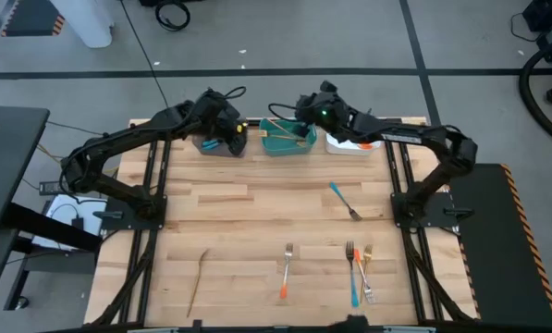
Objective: Sort silverware by color (type)
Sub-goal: Put the blue fork into the black bin
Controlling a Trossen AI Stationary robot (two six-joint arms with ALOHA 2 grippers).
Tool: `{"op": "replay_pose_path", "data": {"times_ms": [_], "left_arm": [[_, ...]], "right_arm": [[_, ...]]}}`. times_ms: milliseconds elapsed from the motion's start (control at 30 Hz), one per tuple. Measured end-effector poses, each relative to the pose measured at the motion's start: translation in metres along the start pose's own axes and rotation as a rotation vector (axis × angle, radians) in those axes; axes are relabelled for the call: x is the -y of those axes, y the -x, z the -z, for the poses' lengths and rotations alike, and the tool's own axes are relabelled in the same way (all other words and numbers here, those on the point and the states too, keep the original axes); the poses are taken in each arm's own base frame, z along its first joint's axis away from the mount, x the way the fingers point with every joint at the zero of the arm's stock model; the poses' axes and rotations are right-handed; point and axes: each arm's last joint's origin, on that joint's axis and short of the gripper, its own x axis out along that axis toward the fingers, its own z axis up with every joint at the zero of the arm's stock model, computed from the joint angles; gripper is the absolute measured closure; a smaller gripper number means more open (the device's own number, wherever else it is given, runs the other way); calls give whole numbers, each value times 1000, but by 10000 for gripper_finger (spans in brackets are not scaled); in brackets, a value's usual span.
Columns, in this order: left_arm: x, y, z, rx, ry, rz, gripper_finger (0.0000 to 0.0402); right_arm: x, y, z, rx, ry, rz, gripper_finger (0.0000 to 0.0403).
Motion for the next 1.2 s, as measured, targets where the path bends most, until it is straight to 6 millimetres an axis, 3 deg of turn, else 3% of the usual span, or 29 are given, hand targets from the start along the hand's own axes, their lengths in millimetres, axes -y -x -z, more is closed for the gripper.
{"op": "replay_pose_path", "data": {"times_ms": [200, 367, 500, 633, 867, 1200], "left_arm": [[5, 0, 11, -97, -8, -14, 324], [15, -1, 14, -110, -36, 4, 324], [23, -1, 16, -104, -82, -7, 324], [27, -2, 17, -94, -100, -10, 324], [29, -2, 15, -69, -106, -2, 324], [29, -2, 14, -65, -95, -1, 324]], "right_arm": [[12, 62, -15, -85, 33, -35, 305], [18, 110, -1, -221, -288, -273, 305], [19, 131, 11, -362, -492, -430, 305], [3, 139, 33, -537, -516, -490, 305], [-44, 140, 86, -791, -560, -537, 305], [-84, 139, 145, -888, -596, -529, 305]]}}
